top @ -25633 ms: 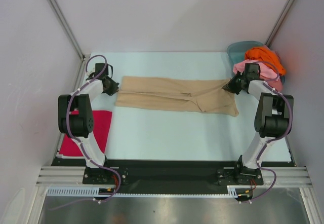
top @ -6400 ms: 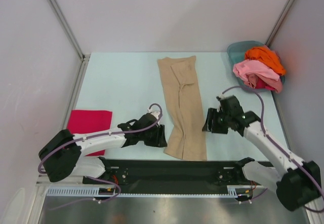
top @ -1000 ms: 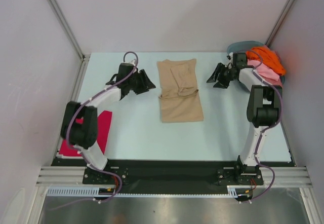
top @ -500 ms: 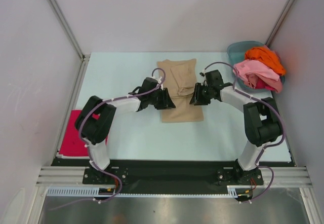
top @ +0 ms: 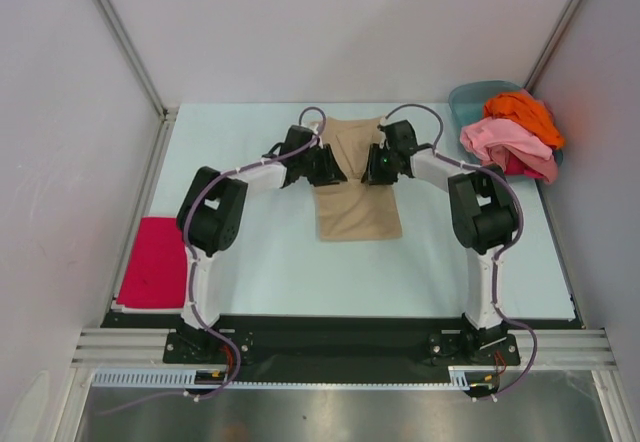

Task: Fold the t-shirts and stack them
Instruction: Fold the tshirt

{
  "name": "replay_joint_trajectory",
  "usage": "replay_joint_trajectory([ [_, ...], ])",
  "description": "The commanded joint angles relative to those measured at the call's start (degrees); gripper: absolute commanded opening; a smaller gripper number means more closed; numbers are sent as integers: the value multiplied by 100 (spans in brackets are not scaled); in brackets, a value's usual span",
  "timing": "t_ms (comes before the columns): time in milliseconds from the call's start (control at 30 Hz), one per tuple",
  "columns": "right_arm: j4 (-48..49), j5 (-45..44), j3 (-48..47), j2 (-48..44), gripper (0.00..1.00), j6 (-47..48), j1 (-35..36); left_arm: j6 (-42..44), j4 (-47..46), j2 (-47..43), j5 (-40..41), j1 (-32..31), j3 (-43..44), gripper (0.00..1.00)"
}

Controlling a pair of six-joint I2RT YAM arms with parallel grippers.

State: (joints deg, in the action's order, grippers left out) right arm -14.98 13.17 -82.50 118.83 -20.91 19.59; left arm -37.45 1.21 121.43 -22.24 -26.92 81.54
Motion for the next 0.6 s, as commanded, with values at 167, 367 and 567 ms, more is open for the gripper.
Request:
replay_joint_trajectory([
  [167, -1214, -131, -2550, 950, 36, 175, -535, 642, 1425, 129, 254, 609, 1901, 41],
  [367, -1104, -35, -1245, -534, 51, 0, -562, 933, 1172, -1565, 2, 468, 349, 52],
  [567, -104, 1071, 1520, -2160, 67, -344, -764, 512, -373, -3149, -623, 415, -2666, 59],
])
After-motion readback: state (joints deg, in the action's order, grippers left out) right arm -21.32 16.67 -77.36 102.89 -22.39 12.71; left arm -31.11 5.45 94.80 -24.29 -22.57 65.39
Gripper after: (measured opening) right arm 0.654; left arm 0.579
